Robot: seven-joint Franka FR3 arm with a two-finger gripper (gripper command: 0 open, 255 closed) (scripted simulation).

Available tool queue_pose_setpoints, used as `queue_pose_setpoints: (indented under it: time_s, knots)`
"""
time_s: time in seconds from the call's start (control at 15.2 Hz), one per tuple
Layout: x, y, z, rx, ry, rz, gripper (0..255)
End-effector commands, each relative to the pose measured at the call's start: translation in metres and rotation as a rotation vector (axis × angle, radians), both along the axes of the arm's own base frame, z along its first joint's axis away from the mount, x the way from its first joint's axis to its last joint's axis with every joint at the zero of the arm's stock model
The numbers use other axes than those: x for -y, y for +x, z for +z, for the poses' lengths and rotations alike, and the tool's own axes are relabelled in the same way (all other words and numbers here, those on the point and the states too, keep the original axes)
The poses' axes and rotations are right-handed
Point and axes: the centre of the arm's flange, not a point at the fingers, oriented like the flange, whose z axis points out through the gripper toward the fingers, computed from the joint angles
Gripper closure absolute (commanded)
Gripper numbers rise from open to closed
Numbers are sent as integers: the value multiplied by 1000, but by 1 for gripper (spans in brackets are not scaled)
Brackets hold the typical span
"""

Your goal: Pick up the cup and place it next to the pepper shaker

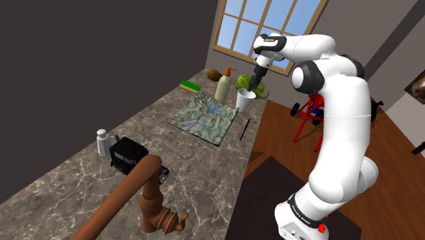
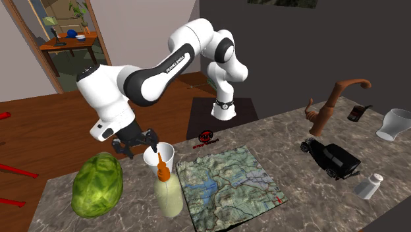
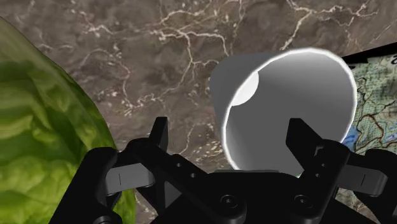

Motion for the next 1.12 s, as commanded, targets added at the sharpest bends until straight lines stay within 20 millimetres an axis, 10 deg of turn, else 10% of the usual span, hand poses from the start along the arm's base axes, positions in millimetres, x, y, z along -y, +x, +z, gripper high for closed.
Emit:
queue_pose_setpoints:
  time_s: [0.0, 0.86, 0.92, 1.06]
  knots:
    - [0, 2, -10, 1, 1, 1, 0]
    - [-5, 1, -34, 1, 1, 1, 0]
    - [-5, 1, -34, 1, 1, 1, 255]
    - [-5, 1, -34, 1, 1, 1, 255]
